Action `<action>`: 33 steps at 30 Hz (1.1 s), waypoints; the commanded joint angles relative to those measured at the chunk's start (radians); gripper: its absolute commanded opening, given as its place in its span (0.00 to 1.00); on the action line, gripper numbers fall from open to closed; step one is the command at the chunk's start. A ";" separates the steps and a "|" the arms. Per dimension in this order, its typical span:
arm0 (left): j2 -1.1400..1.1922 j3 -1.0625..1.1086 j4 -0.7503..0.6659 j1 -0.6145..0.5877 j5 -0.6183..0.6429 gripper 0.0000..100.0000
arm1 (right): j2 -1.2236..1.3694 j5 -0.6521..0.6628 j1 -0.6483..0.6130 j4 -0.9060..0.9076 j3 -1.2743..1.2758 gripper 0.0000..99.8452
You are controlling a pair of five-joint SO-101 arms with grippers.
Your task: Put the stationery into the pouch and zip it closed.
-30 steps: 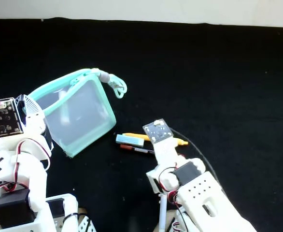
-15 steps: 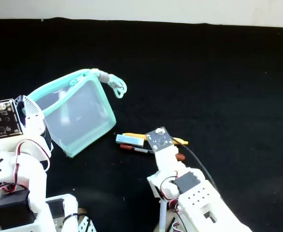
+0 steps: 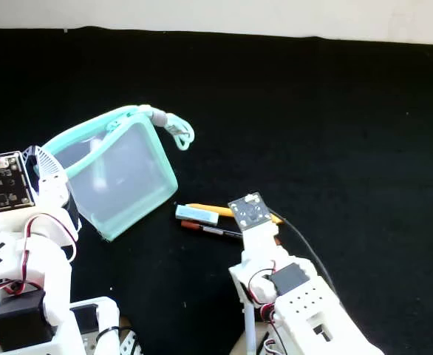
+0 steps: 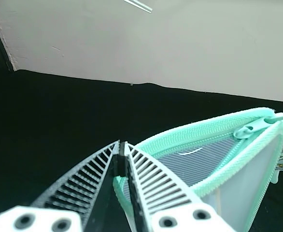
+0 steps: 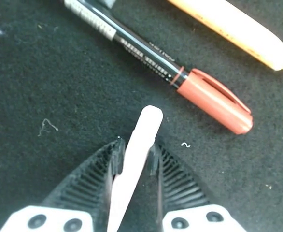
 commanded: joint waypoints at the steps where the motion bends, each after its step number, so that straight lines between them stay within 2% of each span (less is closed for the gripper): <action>1: 0.001 0.028 0.021 0.010 0.003 0.01 | 0.002 0.000 -0.002 -0.012 -0.008 0.01; 7: 0.001 0.028 0.021 0.008 0.003 0.01 | 0.002 0.000 0.013 0.044 -0.147 0.01; 15: 0.001 0.028 0.021 0.008 0.003 0.01 | 0.002 0.000 0.076 0.193 -0.585 0.01; 21: 0.001 0.030 0.021 0.008 0.003 0.01 | 0.004 -0.005 0.070 0.186 -0.888 0.01; 26: 0.001 0.030 0.021 0.013 0.003 0.01 | 0.010 -0.006 0.068 0.048 -1.072 0.01; 33: 0.001 0.031 0.023 0.015 0.003 0.01 | 0.013 -0.006 -0.044 -0.282 -1.098 0.01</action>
